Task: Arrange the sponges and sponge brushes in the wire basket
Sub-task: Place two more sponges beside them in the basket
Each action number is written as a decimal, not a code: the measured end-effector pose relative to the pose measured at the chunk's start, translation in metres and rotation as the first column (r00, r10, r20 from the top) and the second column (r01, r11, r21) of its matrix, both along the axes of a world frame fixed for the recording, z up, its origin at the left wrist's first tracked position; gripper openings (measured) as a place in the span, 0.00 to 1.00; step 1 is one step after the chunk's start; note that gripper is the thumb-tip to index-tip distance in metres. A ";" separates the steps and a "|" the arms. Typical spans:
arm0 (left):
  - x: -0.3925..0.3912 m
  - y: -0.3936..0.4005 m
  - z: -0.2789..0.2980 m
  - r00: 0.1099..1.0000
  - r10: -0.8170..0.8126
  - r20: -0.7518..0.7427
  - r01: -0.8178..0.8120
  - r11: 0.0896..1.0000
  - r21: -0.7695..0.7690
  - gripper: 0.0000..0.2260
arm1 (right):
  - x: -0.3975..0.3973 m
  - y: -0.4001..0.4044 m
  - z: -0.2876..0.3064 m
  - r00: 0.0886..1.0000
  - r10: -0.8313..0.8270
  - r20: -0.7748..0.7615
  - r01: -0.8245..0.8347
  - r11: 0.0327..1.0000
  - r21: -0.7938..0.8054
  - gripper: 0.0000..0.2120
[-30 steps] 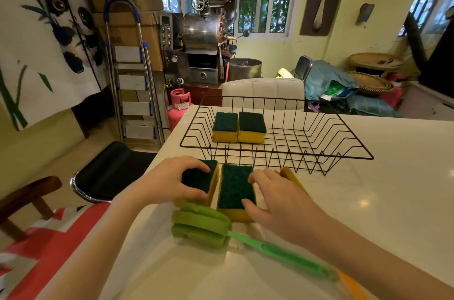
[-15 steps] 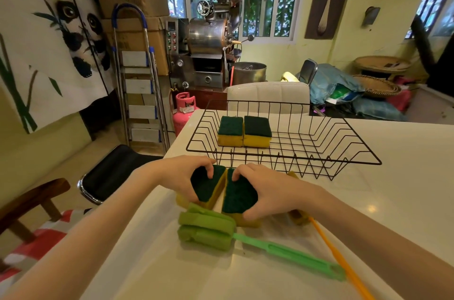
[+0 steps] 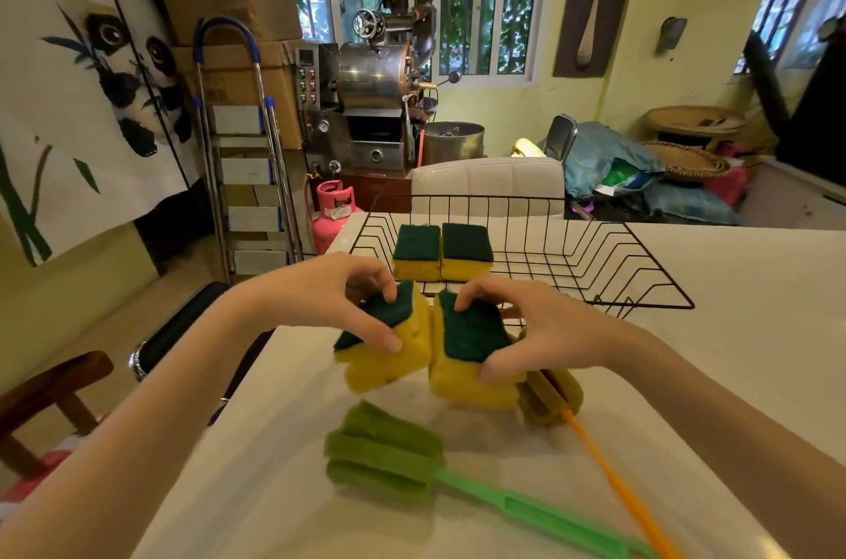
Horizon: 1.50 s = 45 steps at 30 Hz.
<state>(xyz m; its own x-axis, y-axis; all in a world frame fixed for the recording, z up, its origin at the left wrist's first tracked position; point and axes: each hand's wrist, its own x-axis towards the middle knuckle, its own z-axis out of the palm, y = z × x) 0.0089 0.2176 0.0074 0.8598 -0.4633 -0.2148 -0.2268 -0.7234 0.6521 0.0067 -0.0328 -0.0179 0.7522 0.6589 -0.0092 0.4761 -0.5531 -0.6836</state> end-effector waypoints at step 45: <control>0.207 -0.169 -0.041 0.922 -0.260 0.287 0.166 0.935 0.314 0.27 | 0.164 -0.113 -0.012 0.884 -0.366 0.292 0.392 0.919 -0.034 0.36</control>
